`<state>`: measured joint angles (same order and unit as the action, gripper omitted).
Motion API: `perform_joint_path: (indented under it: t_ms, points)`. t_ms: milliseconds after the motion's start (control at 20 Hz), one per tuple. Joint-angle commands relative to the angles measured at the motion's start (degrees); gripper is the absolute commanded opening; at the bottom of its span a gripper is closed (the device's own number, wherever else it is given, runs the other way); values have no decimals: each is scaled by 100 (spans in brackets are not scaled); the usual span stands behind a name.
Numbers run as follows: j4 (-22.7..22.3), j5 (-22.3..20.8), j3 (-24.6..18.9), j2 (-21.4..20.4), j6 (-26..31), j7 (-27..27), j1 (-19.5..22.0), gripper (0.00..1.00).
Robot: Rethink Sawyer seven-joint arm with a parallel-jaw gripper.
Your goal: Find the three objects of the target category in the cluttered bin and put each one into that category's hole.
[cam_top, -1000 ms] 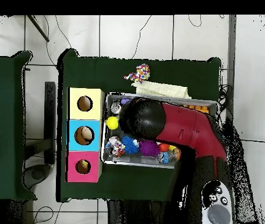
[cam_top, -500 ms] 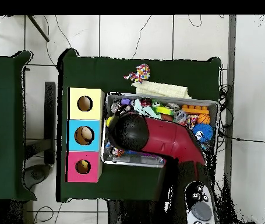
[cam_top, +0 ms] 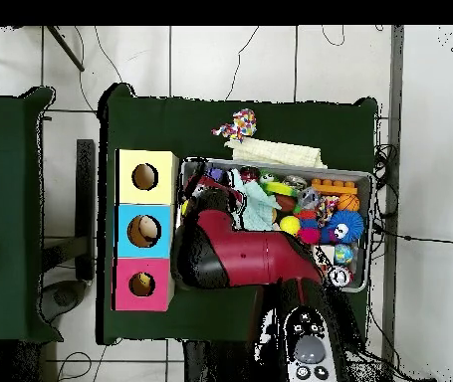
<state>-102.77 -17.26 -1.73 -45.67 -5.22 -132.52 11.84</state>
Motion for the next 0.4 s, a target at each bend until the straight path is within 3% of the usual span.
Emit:
perform_joint_path:
  t_ms: [50,400]
  points:
    - [-344,-973,-568,191,-585,-54,365,100]
    - [-164,-1097,-771,425,-460,-226,521,100]
